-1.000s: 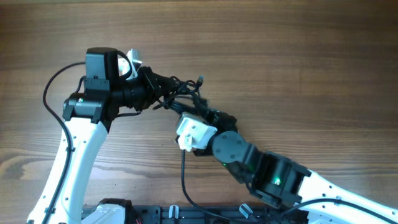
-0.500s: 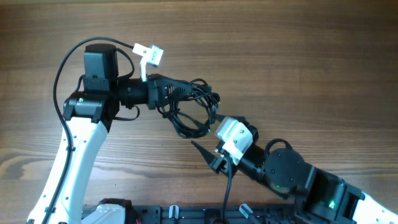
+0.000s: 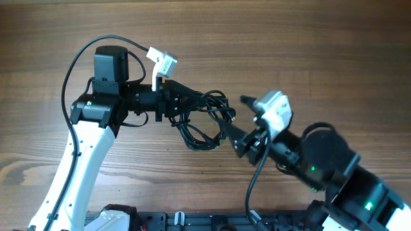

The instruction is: Untangle cables

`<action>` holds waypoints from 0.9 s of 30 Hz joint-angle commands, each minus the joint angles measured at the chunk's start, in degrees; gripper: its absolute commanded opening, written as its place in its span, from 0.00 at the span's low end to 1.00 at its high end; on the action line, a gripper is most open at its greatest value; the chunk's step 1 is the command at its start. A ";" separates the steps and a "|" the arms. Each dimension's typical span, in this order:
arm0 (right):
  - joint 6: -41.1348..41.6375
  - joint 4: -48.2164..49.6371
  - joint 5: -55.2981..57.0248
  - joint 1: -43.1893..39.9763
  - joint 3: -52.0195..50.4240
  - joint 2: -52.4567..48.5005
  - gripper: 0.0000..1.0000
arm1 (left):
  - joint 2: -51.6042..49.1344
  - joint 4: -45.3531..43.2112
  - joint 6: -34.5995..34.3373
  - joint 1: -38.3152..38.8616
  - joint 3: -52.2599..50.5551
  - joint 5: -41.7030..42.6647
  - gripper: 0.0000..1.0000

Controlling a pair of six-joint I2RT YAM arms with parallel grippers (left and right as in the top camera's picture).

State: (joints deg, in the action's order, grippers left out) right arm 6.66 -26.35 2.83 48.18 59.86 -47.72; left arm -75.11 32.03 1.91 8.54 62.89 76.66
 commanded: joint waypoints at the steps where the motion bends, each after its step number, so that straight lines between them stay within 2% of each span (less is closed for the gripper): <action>1: 1.51 -4.81 -10.36 -7.15 0.63 -2.47 0.73 | -0.02 -0.22 0.70 0.26 -0.11 6.19 0.04; 4: 2.49 -6.32 -22.16 -12.04 0.63 -8.57 0.76 | 0.00 -0.92 0.63 0.24 -0.11 10.56 0.04; 6: 2.40 -5.81 -29.59 -12.22 0.63 -14.14 0.78 | 0.00 -1.07 0.63 0.24 -0.11 11.15 0.04; 7: 2.47 -5.05 -34.88 -12.22 0.63 -17.38 0.70 | 0.00 -1.14 0.66 0.20 -0.11 10.71 0.04; 8: 2.49 -4.76 -36.54 -12.22 0.63 -19.19 0.57 | 0.00 -1.27 0.66 0.20 -0.11 10.40 0.04; 10: 2.54 -4.04 -36.46 -12.24 0.63 -21.86 0.18 | 0.00 -1.25 0.63 0.20 -0.11 7.43 0.04; 12: 2.54 -3.08 -36.33 -12.44 0.63 -22.08 0.07 | 0.00 -1.25 0.63 0.20 -0.11 5.79 0.04; 14: 2.60 -1.18 -35.85 -12.83 0.63 -20.46 0.04 | 0.00 -1.25 0.02 0.20 -0.11 2.91 0.05; 15: 6.49 -0.37 -35.52 -14.03 0.66 -19.10 0.04 | 0.00 -1.49 -3.65 0.20 -0.11 -0.22 0.08; 16: 7.63 -0.50 -35.82 -15.34 0.66 -18.34 0.04 | 0.04 -2.49 -8.39 -0.11 -0.04 -1.49 0.26; 18: 4.79 -0.94 -38.03 -17.55 0.63 -17.88 0.04 | 0.44 -8.09 -18.64 -2.45 0.07 -1.57 0.39; 20: 0.90 -1.03 -40.00 -17.84 0.63 -17.97 0.04 | 0.98 -15.10 -30.12 -5.75 0.07 -1.55 0.59; 22: 0.81 -0.92 -39.93 -17.84 0.63 -17.97 0.04 | 1.38 -16.17 -33.55 -8.07 0.07 -1.57 0.65; 23: 0.83 -1.03 -39.28 -17.84 0.63 -17.97 0.05 | 1.40 -15.63 -34.75 -9.57 0.07 -1.60 0.79; 24: 0.81 -1.51 -36.92 -17.84 0.61 -18.03 0.04 | 1.40 -14.14 -36.81 -10.88 0.07 -1.70 0.76; 25: 0.79 -1.79 -35.28 -17.84 0.59 -18.10 0.04 | 1.40 -11.02 -38.42 -11.93 0.07 -2.10 0.62; 26: 0.74 -1.77 -35.04 -17.84 0.57 -18.47 0.04 | 1.40 -6.23 -38.88 -12.20 0.07 -4.31 0.38; 27: 0.74 -1.84 -35.01 -17.84 0.57 -18.71 0.04 | 1.40 -0.92 -38.95 -12.20 0.07 -7.65 0.25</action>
State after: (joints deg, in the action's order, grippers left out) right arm 8.60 -28.69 -33.21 30.33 59.88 -66.78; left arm -74.67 23.44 -33.32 -3.03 62.94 74.39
